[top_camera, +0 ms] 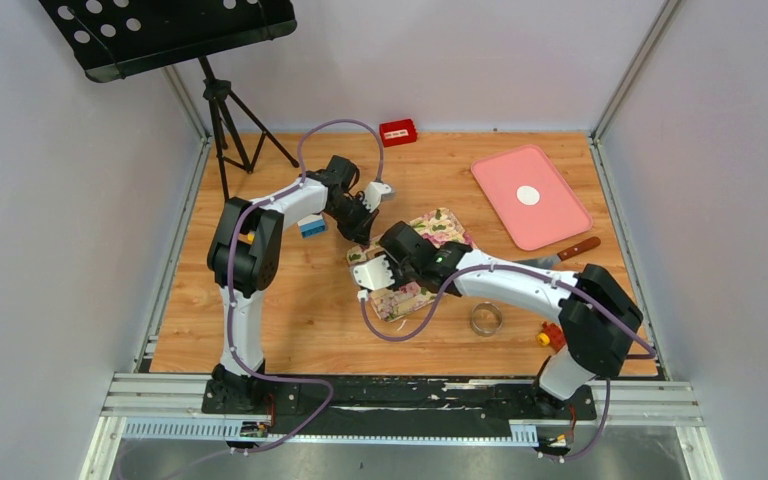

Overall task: Roll out the dumpling wrappers from the dough
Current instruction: Flatten out the dough on the work surface.

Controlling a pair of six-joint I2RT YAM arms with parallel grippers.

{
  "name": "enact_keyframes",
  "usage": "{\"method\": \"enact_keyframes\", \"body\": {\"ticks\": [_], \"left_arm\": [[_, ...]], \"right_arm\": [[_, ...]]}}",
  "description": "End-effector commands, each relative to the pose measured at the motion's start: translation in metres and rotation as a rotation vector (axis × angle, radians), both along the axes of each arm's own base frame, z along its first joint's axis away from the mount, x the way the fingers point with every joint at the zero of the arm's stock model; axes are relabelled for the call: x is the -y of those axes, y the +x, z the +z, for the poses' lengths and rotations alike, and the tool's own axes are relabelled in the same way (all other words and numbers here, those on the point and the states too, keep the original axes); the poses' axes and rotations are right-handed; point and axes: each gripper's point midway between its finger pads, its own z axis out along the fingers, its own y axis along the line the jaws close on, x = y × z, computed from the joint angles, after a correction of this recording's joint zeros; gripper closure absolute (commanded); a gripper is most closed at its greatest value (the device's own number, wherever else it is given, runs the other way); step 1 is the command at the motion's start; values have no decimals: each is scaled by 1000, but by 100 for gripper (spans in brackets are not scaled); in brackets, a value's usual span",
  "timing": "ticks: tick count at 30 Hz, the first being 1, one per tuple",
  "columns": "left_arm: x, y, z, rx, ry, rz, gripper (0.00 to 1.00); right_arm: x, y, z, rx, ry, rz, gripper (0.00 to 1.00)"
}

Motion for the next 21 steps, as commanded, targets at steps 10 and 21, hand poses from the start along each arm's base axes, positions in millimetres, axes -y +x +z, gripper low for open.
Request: {"method": "enact_keyframes", "body": {"ticks": [10,21], "left_arm": [[-3,-7,0,16,35,-18,100],[-4,-7,-3,13,39,-20,100]], "right_arm": [[-3,-10,85,52,162,50,100],[26,-45,-10,-107,-30,99,100]]}}
